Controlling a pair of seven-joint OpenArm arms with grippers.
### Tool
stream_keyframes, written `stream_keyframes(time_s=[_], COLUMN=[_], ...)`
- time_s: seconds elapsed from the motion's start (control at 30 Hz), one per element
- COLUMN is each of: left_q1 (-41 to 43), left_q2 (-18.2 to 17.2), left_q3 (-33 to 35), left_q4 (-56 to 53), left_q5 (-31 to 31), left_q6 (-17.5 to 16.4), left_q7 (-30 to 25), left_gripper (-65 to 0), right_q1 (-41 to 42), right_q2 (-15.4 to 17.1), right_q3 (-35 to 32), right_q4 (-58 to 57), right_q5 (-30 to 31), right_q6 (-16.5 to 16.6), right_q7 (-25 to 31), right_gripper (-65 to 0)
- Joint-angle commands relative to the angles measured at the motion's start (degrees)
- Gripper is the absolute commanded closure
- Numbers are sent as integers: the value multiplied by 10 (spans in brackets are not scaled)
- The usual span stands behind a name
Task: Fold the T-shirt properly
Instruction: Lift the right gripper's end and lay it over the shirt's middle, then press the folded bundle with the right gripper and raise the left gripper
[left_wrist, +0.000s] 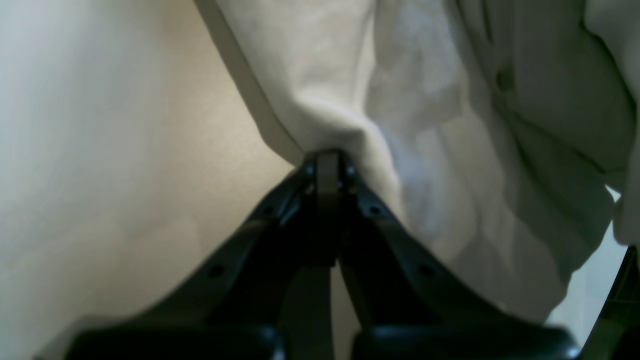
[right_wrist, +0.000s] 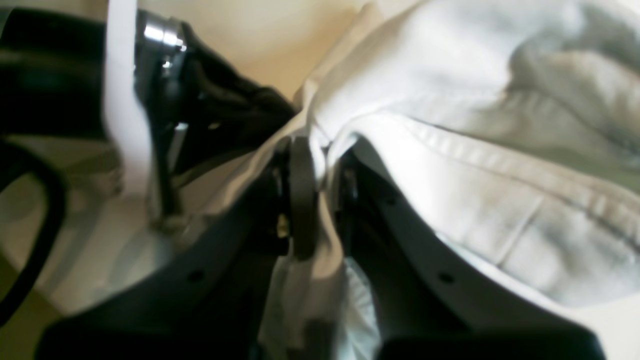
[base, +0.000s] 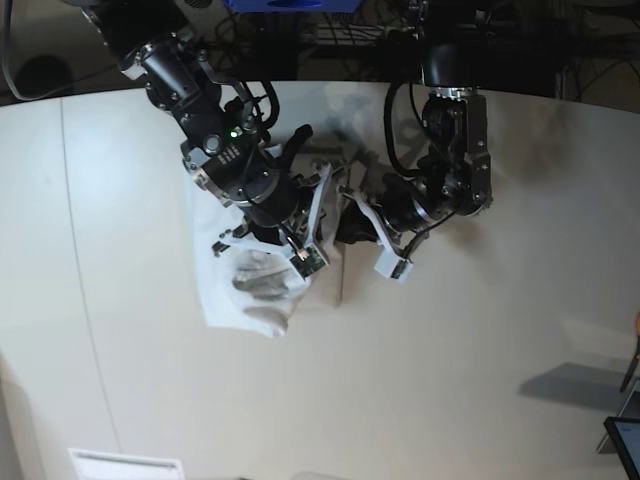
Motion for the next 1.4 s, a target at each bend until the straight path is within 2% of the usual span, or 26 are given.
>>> stream_keyframes(time_s=[0.0,0.33,0.47,0.7,0.83,1.0,1.07,1.27,1.3,1.37], left_q1=[-7,-7,-7,-9,-8,-7,-7,20,26,40], left_q2=[-2,-2,-2,-2,-3,-32,-47,-90,-98,-112], left_q3=[2,2,2,1,-3,-6,-6,-6,-7,-14], left_q4=[10,7,7,6,7,10,10,39,50,72], left_q5=[-6,-6,-6,-6,-6,-10,-10,-10,-10,-10], left_q6=[-5,-5,-5,-5,-5,-5,-5,-5,-5,-5], left_q7=[0,0,0,0,0,0,0,-4,-4,-4], left_gripper=[0,0,0,0,0,0,0,0,0,0], right_q1=[12,13,10,6,5,6,2,-38,-42,-53], right_q2=[-9,-18,-18,-21,-45,-52,-48,-10,-5,0], right_q3=[-3,-15,-16,-57,-69,-63,-63,-38,-34,-23], right_q4=[0,-20,-20,-17,-16,16,28,43,43,43], right_q5=[-14,-89,-95,-93,-92,-59,-60,-58,-57,-57], right_q6=[0,0,0,1,3,3,3,3,3,3], right_q7=[16,19,18,21,21,29,59,176,193,225], right_gripper=[-1,-3,-16,-203,-306,-421,-412,-347,-329,-231])
